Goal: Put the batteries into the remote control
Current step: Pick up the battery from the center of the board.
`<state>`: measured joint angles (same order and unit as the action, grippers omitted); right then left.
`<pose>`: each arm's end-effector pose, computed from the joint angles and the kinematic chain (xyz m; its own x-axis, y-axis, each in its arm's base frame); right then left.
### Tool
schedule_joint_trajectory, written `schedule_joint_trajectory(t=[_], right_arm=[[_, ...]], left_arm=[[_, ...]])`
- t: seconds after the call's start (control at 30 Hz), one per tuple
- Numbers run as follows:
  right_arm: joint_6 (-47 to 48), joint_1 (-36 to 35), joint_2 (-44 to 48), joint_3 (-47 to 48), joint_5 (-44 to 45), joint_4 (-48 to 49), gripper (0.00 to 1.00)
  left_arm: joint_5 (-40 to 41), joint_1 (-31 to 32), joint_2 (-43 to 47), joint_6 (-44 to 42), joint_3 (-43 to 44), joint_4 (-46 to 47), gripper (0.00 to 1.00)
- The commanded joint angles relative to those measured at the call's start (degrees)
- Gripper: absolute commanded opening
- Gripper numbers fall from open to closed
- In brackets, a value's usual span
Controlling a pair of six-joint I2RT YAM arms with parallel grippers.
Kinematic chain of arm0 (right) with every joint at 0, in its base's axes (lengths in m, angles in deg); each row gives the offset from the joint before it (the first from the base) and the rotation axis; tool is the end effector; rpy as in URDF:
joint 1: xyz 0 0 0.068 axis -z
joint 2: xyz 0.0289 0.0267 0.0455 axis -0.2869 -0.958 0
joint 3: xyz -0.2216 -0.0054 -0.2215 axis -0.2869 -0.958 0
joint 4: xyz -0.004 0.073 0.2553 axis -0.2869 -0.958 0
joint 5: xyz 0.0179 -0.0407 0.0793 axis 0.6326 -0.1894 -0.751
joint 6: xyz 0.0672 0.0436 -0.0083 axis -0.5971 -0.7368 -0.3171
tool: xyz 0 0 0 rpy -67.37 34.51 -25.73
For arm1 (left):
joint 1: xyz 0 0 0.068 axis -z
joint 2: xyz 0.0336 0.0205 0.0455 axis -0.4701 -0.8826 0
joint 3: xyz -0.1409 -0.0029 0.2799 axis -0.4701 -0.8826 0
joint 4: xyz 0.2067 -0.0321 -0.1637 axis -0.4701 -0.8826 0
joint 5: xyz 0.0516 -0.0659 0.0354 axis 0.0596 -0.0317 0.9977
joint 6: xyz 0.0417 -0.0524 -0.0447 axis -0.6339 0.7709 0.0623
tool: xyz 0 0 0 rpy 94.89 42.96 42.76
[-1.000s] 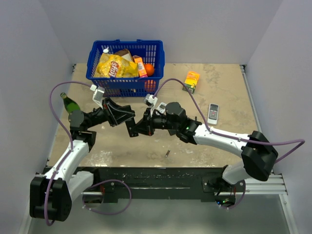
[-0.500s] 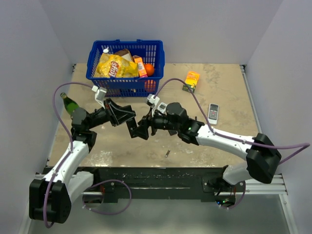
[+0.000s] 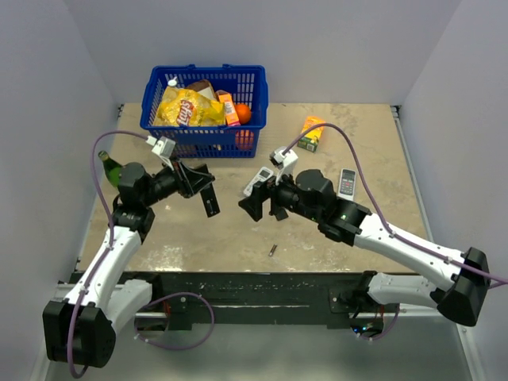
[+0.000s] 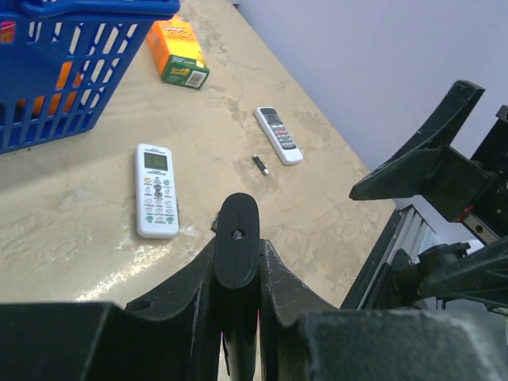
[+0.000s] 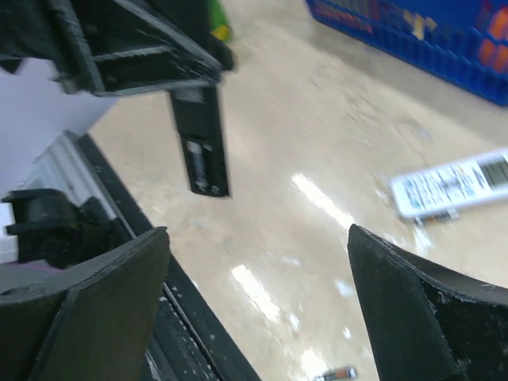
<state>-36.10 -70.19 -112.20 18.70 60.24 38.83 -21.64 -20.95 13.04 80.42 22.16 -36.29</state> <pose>0.1718 0.2345 0.3683 -0.4129 0.0285 -0.9103 -0.7155 0.6083 0.3436 0.2086 -0.0748 0.3278 -0.4844 -0.3232 -0.8130 0.6135 0.5370 -0.5790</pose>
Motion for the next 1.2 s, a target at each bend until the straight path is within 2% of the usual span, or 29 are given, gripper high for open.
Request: schedule_joint_trajectory(t=[0.0,0.13,0.23,0.4,0.57,0.7,0.9,1.17], right_arm=[[-4.79,0.08,3.55,-2.35,10.90,-11.48,0.98],[-7.17,0.08,4.34,-4.38,12.21,-16.66,0.98],[-12.43,0.08,4.08,-5.87,16.00,-22.64,0.98],[-22.10,-2.45,3.29,-11.40,17.40,-24.14,0.78],[-29.38,-8.35,-3.73,-10.19,25.40,-27.39,0.76],[-34.41,-13.88,-10.40,-9.22,27.43,-26.61,0.67],[-41.44,-17.75,-14.90,-9.22,29.62,-23.80,0.50],[-45.40,-19.78,-18.33,-7.63,34.54,-24.41,0.49]], left_arm=[[3.42,0.03,1.81,-3.88,2.61,-4.14,0.00],[3.69,0.03,2.26,-3.88,2.61,-4.14,0.00],[3.69,-0.15,2.34,-3.71,2.70,-4.23,0.00],[2.99,-0.76,2.08,-3.18,2.53,-3.96,0.00],[2.81,-0.94,1.99,-2.92,2.26,-3.79,0.00],[2.55,-0.94,2.08,-2.65,2.00,-3.44,0.00],[2.37,-0.94,2.17,-2.57,1.91,-3.35,0.00],[1.67,-0.94,2.08,-2.04,1.82,-2.82,0.00]])
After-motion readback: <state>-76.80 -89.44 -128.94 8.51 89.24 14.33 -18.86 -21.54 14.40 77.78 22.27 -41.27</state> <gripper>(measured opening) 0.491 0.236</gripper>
